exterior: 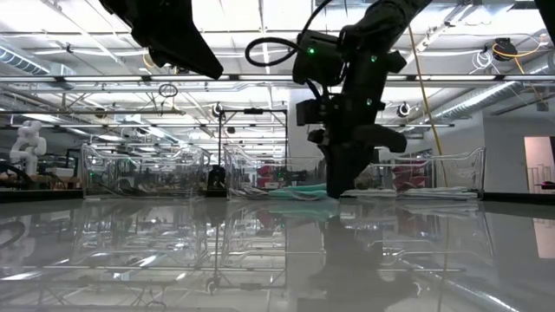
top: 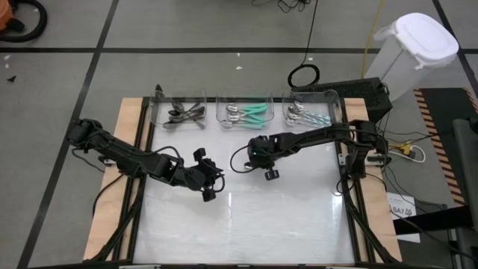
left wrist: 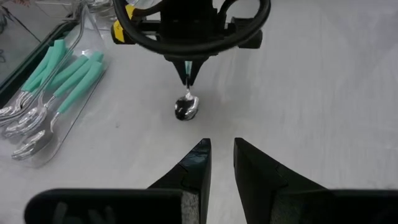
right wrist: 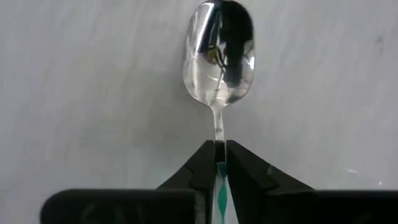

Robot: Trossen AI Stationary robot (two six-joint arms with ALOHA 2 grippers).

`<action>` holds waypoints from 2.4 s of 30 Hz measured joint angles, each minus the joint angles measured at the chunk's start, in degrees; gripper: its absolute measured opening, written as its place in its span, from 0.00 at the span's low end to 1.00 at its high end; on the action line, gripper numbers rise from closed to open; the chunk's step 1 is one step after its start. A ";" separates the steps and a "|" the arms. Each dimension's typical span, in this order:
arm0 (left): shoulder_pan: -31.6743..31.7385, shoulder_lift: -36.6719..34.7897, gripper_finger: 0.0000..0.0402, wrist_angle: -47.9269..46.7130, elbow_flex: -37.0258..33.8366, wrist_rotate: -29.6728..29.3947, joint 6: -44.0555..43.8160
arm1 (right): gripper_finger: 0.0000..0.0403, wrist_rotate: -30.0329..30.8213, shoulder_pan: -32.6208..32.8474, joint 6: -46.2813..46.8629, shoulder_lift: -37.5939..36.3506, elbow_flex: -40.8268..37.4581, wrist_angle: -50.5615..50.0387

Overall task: Sort silverware by color (type)
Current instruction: Put the green patterned spoon into the right transparent bin

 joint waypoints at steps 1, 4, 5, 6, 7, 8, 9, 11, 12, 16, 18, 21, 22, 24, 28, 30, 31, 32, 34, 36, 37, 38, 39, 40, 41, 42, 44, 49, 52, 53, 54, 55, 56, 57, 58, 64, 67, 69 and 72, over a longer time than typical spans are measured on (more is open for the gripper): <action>0.00 0.00 0.18 0.00 0.00 0.00 -0.01 | 0.10 0.01 0.05 0.06 0.00 0.26 -0.79; 0.00 0.00 0.18 0.01 0.00 0.01 -0.15 | 0.15 0.05 0.05 0.88 -0.04 0.78 -0.94; 0.00 0.00 0.18 0.00 -0.02 0.01 -0.17 | 0.17 0.05 -0.06 1.11 -0.04 0.81 -1.03; 0.00 0.00 0.18 -0.01 0.00 0.01 -0.20 | 0.20 0.05 -0.12 1.24 -0.04 0.81 -1.22; 0.00 0.00 0.18 -0.01 0.00 0.01 -0.26 | 0.22 0.05 -0.20 1.27 -0.04 0.78 -1.42; 0.00 0.00 0.18 -0.01 -0.01 0.01 -0.26 | 0.23 0.05 -0.29 1.27 -0.04 0.78 -1.58; 0.00 0.00 0.18 -0.01 -0.02 0.01 -0.26 | 0.25 0.08 -0.35 1.24 -0.04 0.78 -1.91; 0.00 0.00 0.18 -0.01 -0.01 0.01 -0.26 | 0.28 0.12 -0.46 0.38 -0.04 0.78 -3.28; 0.00 0.00 0.18 -0.01 -0.02 0.01 -0.26 | 0.29 0.12 -0.46 -0.12 -0.04 0.78 -4.08; 0.00 0.00 0.18 -0.01 0.00 0.01 -0.26 | 0.31 0.36 -0.55 -0.69 0.22 0.78 -4.85; 0.00 0.00 0.18 -0.01 -0.02 0.01 -0.33 | 0.31 0.33 -0.77 -0.68 0.42 0.74 -5.07; 0.00 0.00 0.18 -0.01 -0.01 0.01 -0.88 | 0.31 0.15 -1.39 -0.69 0.37 -0.01 -3.89; 0.00 0.00 0.18 -0.01 -0.02 0.03 -0.96 | 0.30 0.11 -1.64 -0.68 0.37 -0.22 -3.81; 0.00 0.00 0.18 -0.01 -0.02 0.03 -0.96 | 0.29 0.08 -2.26 -0.23 0.39 -0.60 -4.00; 0.00 0.00 0.18 0.07 -0.02 0.03 -0.98 | 0.22 -0.33 -3.16 -0.09 0.28 -1.73 -3.63; 0.00 0.00 0.18 0.08 -0.02 0.03 -0.99 | 0.16 -0.34 -3.36 -0.30 0.20 -2.27 -3.57; 0.00 0.00 0.18 0.08 -0.02 0.03 -1.01 | 0.12 -0.43 -3.39 -0.48 0.16 -2.46 -3.61; 0.00 0.00 0.18 0.08 -0.02 0.03 -1.01 | 0.08 -0.53 -3.38 -0.70 0.15 -2.53 -3.81; 0.00 0.00 0.18 0.10 -0.02 0.03 -1.03 | 0.04 -0.50 -3.35 -0.88 0.03 -2.52 -4.31; 0.00 0.00 0.18 0.10 -0.02 0.03 -1.10 | 0.04 -0.39 -3.00 -0.65 -0.38 -2.57 -4.89; 0.00 0.00 0.18 0.10 -0.02 0.03 -1.17 | 0.05 -0.11 -2.83 -0.38 -0.53 -2.36 -5.33; 0.00 0.00 0.18 0.10 -0.02 0.03 -1.18 | 0.05 0.05 -2.62 0.03 -0.85 -2.17 -6.06; 0.00 0.00 0.18 0.05 -0.02 0.03 -1.18 | 0.05 0.09 -2.41 0.44 -1.15 -2.10 -6.81; 0.00 0.00 0.18 0.04 -0.02 0.03 -1.18 | 0.05 0.33 -2.17 0.68 -1.68 -1.91 -7.77; 0.00 0.00 0.18 0.03 -0.02 0.03 -1.18 | 0.04 0.41 -1.94 0.99 -2.14 -1.70 -8.35; 0.00 0.00 0.18 -0.01 -0.02 0.03 -1.16 | 0.04 0.40 -1.79 1.29 -2.56 -1.19 -8.76; 0.00 0.00 0.18 -0.02 -0.02 0.03 -1.16 | 0.03 1.47 -1.34 2.89 -3.66 -0.54 -10.08; 0.00 0.00 0.18 -0.01 -0.02 0.03 -0.69 | 0.03 7.14 -0.12 7.09 -7.19 1.07 -15.48; 0.00 0.00 0.18 0.05 -0.02 0.03 -0.37 | 0.03 11.48 0.41 8.57 -10.51 2.19 -18.80; 0.00 0.00 0.18 0.11 -0.02 0.03 -0.41 | 0.03 12.69 0.43 8.79 -11.66 2.43 -19.78; 0.00 0.00 0.18 0.10 -0.02 0.03 -0.44 | 0.03 13.79 0.46 8.81 -12.98 2.57 -20.67; 0.00 0.00 0.18 0.12 -0.02 0.03 -0.44 | 0.03 14.56 0.45 8.81 -14.38 2.58 -21.26; 0.00 0.00 0.18 0.12 -0.02 0.03 -0.44 | 0.03 15.38 0.40 8.81 -15.82 2.58 -21.56; 0.00 0.00 0.18 0.14 -0.02 0.03 -0.44 | 0.03 16.37 0.18 8.82 -17.25 2.60 -21.82; 0.00 0.01 0.18 0.16 -0.02 0.03 -0.44 | 0.04 17.13 -0.13 8.81 -18.78 2.60 -22.14; 0.00 0.00 0.18 0.21 -0.02 0.02 -0.46 | 0.04 22.24 -2.36 8.80 -26.69 2.62 -23.28; 0.00 0.02 0.18 0.29 -0.02 0.01 -0.50 | 0.04 25.12 -4.03 8.77 -29.75 2.62 -24.16; 0.00 0.01 0.18 0.38 -0.02 -0.01 -0.55 | 0.04 26.02 -5.53 8.58 -31.45 2.62 -24.75; 0.00 0.01 0.18 0.47 -0.02 -0.03 -0.57 | 0.04 25.99 -8.06 8.25 -33.20 2.62 -25.70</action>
